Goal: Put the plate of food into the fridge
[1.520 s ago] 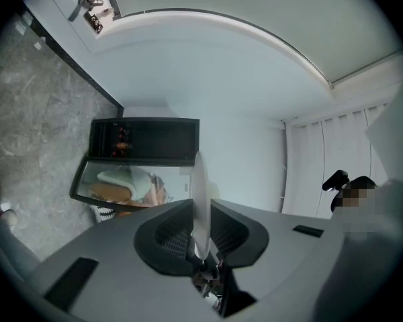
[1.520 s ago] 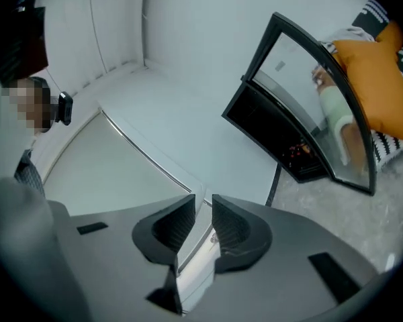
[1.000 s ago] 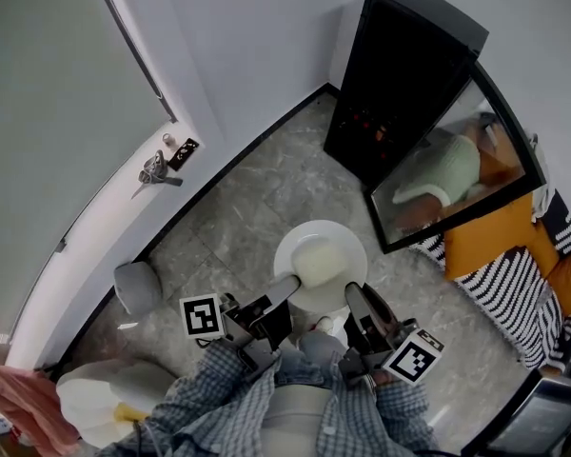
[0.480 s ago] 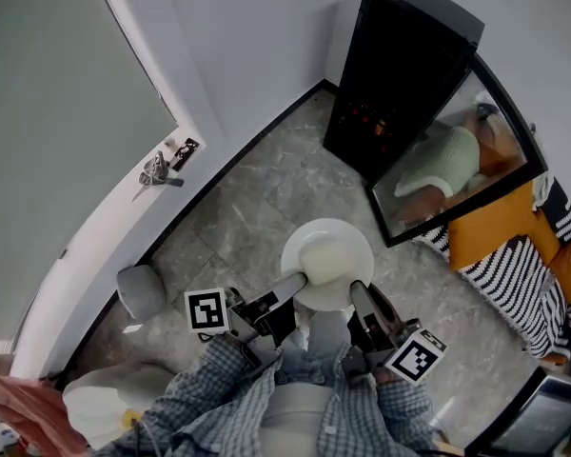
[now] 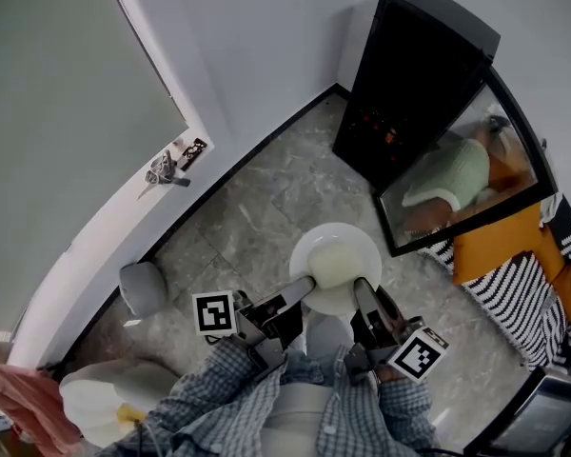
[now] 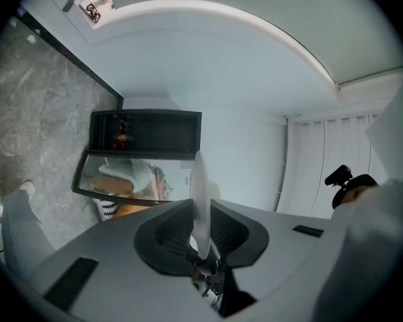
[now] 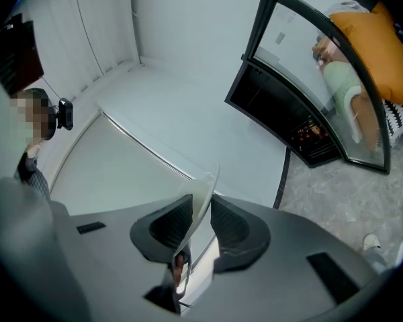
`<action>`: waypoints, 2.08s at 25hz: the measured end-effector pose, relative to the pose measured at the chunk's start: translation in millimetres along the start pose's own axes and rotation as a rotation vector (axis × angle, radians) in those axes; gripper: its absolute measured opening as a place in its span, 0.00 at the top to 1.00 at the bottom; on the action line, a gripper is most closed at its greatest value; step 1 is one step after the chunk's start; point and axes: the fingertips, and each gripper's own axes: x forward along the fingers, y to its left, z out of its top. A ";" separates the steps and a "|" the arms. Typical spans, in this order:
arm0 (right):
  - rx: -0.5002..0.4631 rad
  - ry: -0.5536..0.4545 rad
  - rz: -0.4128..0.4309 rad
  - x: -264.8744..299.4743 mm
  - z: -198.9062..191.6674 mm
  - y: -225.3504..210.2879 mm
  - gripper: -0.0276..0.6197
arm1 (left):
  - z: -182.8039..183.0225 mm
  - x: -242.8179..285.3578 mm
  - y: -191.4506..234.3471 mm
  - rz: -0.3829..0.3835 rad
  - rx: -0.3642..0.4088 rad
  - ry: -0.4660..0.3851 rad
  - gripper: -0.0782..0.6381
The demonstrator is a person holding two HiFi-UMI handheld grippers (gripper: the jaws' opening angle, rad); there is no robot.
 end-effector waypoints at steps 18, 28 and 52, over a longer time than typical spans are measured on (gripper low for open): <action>-0.033 0.074 0.054 31.7 104.4 -46.0 0.82 | 37.9 111.0 3.8 0.004 0.028 -0.050 0.81; -0.025 0.080 0.083 33.6 164.4 -71.9 0.82 | 43.9 175.1 2.9 0.008 0.059 -0.064 0.81; 0.009 0.054 0.039 82.1 215.6 -106.1 0.82 | 99.1 232.2 18.1 0.032 0.024 -0.040 0.81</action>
